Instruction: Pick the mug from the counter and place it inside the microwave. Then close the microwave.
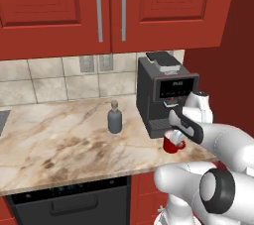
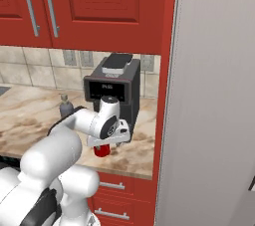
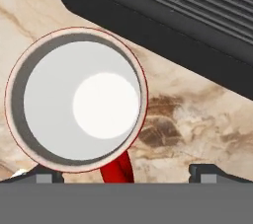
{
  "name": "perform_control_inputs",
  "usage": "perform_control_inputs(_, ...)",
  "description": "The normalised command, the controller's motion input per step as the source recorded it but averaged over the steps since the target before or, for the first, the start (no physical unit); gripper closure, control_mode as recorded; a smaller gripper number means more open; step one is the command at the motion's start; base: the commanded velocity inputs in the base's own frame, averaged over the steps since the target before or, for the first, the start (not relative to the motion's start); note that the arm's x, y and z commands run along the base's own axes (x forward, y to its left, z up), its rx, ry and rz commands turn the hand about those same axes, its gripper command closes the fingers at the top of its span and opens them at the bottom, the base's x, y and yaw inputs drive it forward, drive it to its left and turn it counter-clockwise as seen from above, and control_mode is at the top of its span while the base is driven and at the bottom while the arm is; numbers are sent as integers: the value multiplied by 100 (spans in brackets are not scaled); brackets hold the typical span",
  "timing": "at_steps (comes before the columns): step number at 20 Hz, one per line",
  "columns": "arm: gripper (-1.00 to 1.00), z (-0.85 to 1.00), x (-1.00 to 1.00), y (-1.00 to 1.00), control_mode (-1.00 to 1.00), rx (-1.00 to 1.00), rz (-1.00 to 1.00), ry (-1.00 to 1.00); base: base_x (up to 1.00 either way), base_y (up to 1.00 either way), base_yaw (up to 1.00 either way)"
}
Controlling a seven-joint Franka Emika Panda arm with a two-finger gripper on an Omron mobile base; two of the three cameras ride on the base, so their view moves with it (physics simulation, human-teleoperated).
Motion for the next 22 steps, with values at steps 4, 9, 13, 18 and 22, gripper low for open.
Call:
perform_control_inputs(4,-100,-33,-19,0,-100,0,4,2,0,0,0)
perform_control_inputs(9,-100,-20,-6,0,-100,0,3,0,0,0,0)
perform_control_inputs(13,-100,0,0,0,-100,0,1,0,0,0,0)
perform_control_inputs(18,100,0,0,0,-100,0,0,0,0,0,0)
perform_control_inputs(22,100,0,0,0,-100,0,0,0,0,0,0)
